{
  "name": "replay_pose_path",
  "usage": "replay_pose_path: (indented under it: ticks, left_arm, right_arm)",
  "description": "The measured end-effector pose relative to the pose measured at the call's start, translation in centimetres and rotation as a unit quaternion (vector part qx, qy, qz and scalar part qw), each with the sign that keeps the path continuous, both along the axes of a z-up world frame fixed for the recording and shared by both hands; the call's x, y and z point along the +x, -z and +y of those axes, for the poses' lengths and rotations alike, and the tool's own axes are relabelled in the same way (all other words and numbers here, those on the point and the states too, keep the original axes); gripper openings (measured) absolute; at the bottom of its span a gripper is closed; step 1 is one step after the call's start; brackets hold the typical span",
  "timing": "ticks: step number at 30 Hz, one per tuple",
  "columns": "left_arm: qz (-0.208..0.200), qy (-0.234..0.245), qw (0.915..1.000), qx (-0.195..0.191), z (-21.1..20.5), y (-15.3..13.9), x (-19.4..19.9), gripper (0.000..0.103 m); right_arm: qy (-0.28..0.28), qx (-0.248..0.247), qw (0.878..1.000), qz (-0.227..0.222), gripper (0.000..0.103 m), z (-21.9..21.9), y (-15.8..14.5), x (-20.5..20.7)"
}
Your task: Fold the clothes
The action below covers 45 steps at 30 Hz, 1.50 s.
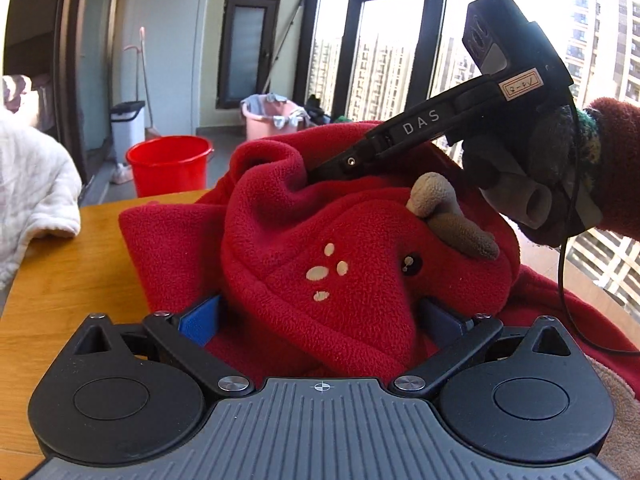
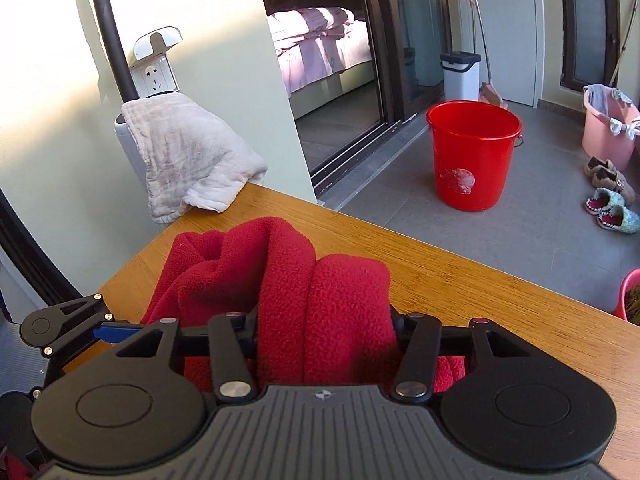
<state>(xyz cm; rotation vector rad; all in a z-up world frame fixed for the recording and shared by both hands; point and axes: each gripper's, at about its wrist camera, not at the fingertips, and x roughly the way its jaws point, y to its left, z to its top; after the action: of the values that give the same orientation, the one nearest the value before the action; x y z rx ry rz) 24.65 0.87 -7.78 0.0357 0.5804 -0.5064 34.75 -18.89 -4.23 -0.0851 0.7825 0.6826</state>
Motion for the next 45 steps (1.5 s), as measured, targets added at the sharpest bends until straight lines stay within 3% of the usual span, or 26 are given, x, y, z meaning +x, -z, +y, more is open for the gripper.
replay_pose_path:
  ticks: [6, 14, 21, 23, 27, 29, 31, 37, 42, 45]
  left_arm:
    - [-0.001, -0.009, 0.9999, -0.005, 0.1, 0.1, -0.1, 0.103]
    - [-0.008, -0.015, 0.9998, -0.005, -1.0, 0.0, 0.1, 0.103]
    - [-0.013, -0.019, 0.9997, 0.001, -1.0, 0.0, -0.3, 0.103]
    - [0.005, -0.037, 0.9993, 0.01, -1.4, -0.8, -0.5, 0.103]
    - [0.051, -0.121, 0.9913, 0.0, -3.0, -2.6, -0.6, 0.103]
    - [0.037, -0.156, 0.987, -0.017, -3.9, -1.7, -1.0, 0.103]
    - [-0.015, -0.175, 0.9845, -0.009, -4.7, -0.4, -2.2, 0.103]
    - [-0.01, -0.182, 0.9831, -0.019, -4.1, -1.1, -2.5, 0.103]
    - [-0.003, -0.182, 0.9833, -0.002, -4.4, -1.0, -3.0, 0.103]
    - [0.008, -0.18, 0.9835, -0.02, -3.8, -0.7, -2.9, 0.103]
  right_arm:
    - [0.021, -0.029, 0.998, -0.052, 0.068, 0.9, 1.5, -0.1]
    - [0.055, 0.037, 0.998, -0.016, 0.077, -1.7, 2.6, 0.8]
    - [0.069, 0.046, 0.996, -0.034, 0.082, -2.1, 2.7, 0.0]
    - [0.073, 0.045, 0.996, -0.038, 0.083, -2.1, 2.7, -0.1]
    - [0.079, 0.044, 0.995, -0.041, 0.085, -2.1, 2.8, -0.1]
    - [0.083, 0.043, 0.995, -0.042, 0.086, -2.0, 2.8, 0.0]
    - [0.089, 0.043, 0.994, -0.046, 0.088, -2.1, 2.8, -0.1]
    - [0.095, 0.042, 0.993, -0.058, 0.089, -1.9, 2.8, -0.6]
    - [0.097, 0.041, 0.993, -0.062, 0.09, -1.9, 2.8, -0.8]
    - [0.099, 0.04, 0.992, -0.063, 0.091, -1.9, 2.8, -0.8]
